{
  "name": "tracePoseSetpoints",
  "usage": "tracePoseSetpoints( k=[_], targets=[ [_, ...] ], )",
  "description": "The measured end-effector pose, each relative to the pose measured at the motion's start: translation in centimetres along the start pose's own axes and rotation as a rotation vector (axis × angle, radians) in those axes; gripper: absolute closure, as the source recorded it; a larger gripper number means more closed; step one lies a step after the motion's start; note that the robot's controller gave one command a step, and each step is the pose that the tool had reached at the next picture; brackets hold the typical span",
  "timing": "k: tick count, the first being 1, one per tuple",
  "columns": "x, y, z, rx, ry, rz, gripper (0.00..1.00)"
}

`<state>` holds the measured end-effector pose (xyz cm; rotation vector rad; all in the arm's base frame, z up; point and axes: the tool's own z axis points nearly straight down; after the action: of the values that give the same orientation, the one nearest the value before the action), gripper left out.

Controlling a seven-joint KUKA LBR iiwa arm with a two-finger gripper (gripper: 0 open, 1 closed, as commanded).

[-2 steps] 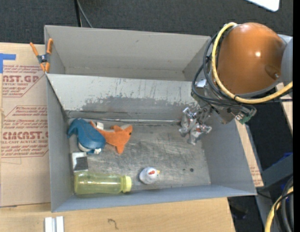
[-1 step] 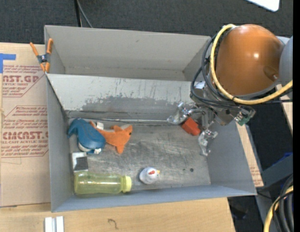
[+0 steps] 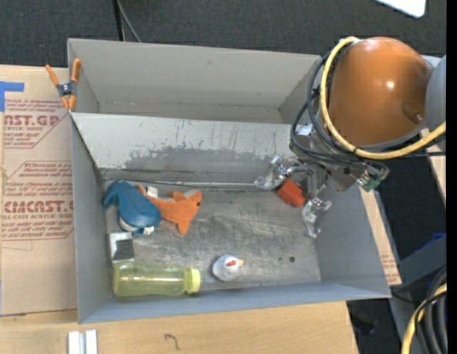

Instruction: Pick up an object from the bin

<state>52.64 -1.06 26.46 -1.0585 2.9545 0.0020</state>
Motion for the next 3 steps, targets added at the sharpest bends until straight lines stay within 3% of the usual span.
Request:
tracePoseSetpoints(
  k=[1,2,3],
  targets=[
    [-0.6,0.6,2.4,0.005,-0.004,-0.071,0.00],
    [1.1,-0.4,9.1,0.003,-0.002,-0.284,0.00],
    [0.0,4.3,10.6,-0.003,0.004,-0.336,0.00]
  ],
)
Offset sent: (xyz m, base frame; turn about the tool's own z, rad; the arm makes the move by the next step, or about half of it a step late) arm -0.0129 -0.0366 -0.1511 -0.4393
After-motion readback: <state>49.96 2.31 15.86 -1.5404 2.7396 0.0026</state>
